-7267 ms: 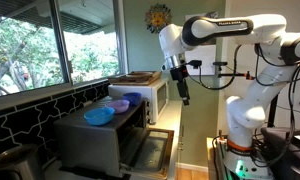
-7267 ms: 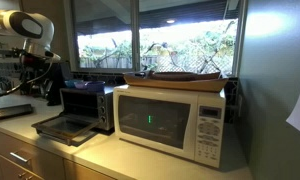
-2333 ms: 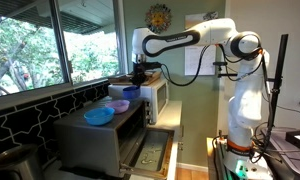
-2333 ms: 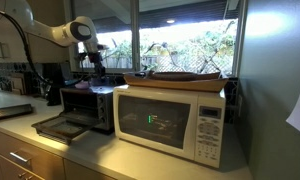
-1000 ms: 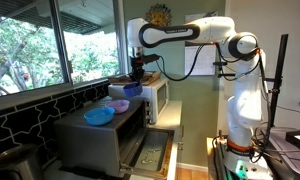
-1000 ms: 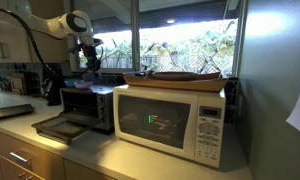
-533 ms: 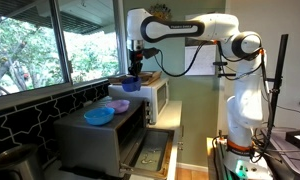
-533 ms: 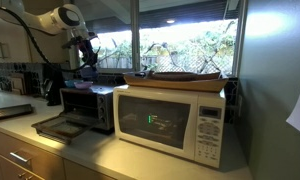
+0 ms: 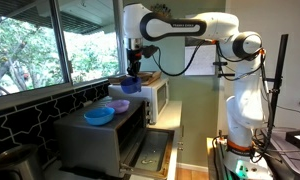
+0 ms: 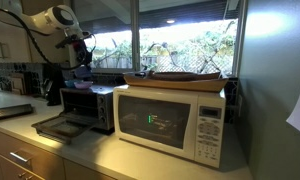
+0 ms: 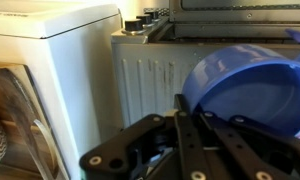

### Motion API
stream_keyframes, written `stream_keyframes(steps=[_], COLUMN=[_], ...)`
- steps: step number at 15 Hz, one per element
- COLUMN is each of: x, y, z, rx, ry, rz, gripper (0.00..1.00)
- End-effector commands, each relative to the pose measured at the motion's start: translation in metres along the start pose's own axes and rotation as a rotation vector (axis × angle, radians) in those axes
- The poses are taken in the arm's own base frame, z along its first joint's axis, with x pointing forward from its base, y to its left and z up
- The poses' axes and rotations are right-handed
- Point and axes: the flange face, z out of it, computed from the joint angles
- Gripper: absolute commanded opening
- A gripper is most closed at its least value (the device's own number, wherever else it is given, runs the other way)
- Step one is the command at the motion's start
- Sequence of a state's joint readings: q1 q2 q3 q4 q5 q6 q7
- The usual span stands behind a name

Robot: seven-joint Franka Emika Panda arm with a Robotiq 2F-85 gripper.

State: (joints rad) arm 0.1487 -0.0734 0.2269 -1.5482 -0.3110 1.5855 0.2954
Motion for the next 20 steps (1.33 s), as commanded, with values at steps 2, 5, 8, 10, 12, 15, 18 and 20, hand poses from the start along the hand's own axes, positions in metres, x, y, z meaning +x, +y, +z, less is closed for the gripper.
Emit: stream_keyframes(steps=[2, 5, 8, 10, 12, 15, 18, 20], x=[0.005, 0.01, 0.012, 0.012, 0.013, 0.014, 0.016, 0.018], y=[-0.018, -0.028, -0.035, -0.039, -0.043, -0.047, -0.048, -0.048], z=[-0.002, -0.003, -0.005, -0.005, -0.006, -0.006, -0.005, -0.004], rx=[-0.035, -0.031, -0.05, -0.083, -0.107, -0.136, -0.16, -0.179], ry=[-0.03, -0.011, 0.013, 0.028, 0.042, 0.057, 0.069, 0.079], rz=[0.03, 0.068, 0.07, 0.061, 0.058, 0.058, 0.062, 0.067], gripper=[0.01, 0.01, 0.01, 0.01, 0.01, 0.01, 0.01, 0.01])
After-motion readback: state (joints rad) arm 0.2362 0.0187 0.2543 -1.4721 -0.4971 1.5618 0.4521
